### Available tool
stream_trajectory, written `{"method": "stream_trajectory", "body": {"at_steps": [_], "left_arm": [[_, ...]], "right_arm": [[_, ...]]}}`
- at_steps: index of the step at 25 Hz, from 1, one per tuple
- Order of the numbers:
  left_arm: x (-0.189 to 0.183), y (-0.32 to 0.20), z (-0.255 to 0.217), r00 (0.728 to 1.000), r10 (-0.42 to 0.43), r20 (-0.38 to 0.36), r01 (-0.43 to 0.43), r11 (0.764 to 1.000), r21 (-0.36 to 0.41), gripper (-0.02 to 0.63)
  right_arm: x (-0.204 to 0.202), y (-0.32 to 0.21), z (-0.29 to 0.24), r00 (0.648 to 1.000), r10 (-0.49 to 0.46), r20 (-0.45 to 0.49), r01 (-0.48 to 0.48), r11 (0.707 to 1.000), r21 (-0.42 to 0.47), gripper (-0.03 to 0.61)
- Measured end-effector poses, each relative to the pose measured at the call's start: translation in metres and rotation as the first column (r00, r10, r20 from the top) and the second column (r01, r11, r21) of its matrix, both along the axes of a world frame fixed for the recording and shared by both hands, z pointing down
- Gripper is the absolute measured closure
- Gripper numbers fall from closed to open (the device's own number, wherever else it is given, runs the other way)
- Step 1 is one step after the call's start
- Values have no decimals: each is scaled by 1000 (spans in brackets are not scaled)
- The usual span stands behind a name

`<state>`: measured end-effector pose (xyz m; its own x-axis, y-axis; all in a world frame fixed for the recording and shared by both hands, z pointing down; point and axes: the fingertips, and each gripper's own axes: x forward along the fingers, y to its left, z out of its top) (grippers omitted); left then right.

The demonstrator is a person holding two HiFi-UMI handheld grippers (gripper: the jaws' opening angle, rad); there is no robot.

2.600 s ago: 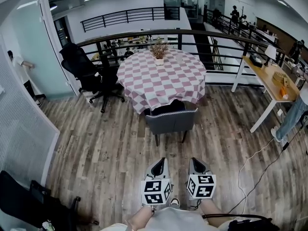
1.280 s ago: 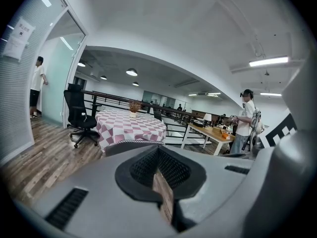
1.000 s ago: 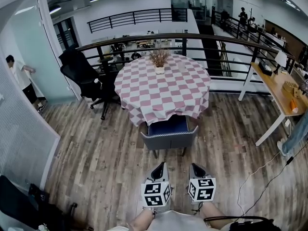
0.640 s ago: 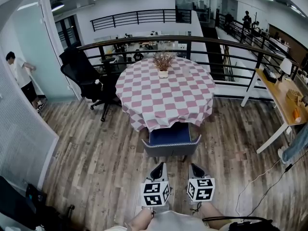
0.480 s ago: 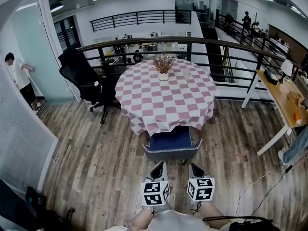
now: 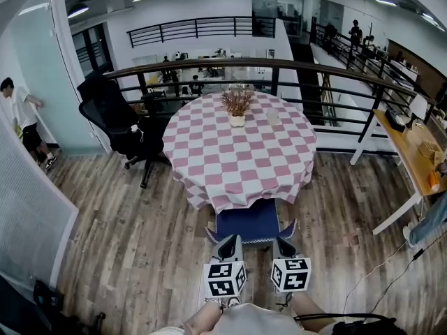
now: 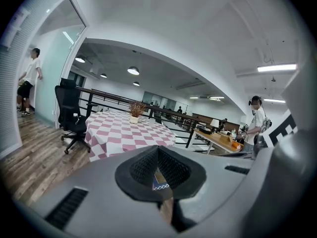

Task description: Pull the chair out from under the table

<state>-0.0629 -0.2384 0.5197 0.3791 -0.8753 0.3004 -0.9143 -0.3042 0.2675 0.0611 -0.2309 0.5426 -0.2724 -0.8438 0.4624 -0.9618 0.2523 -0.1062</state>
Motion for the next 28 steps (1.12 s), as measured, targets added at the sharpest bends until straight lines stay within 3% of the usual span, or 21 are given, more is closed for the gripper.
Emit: {"method": "stream_trajectory", "body": {"at_steps": [9, 23, 25, 28], "left_arm": [[2, -40, 22, 1000, 26, 0, -26, 998, -54, 611], [19, -58, 39, 999, -28, 34, 32, 993, -117, 611], [24, -55, 47, 999, -4, 45, 10, 990, -142, 611], [37, -51, 65, 992, 98, 77, -82, 978, -192, 611]], "right_arm": [[4, -33, 15, 1000, 17, 14, -17, 999, -48, 561], [15, -71, 24, 996, -88, 19, 89, 993, -84, 561], [19, -70, 29, 995, -93, 23, 94, 991, -97, 561], [25, -65, 36, 995, -95, 32, 99, 988, -118, 561]]}}
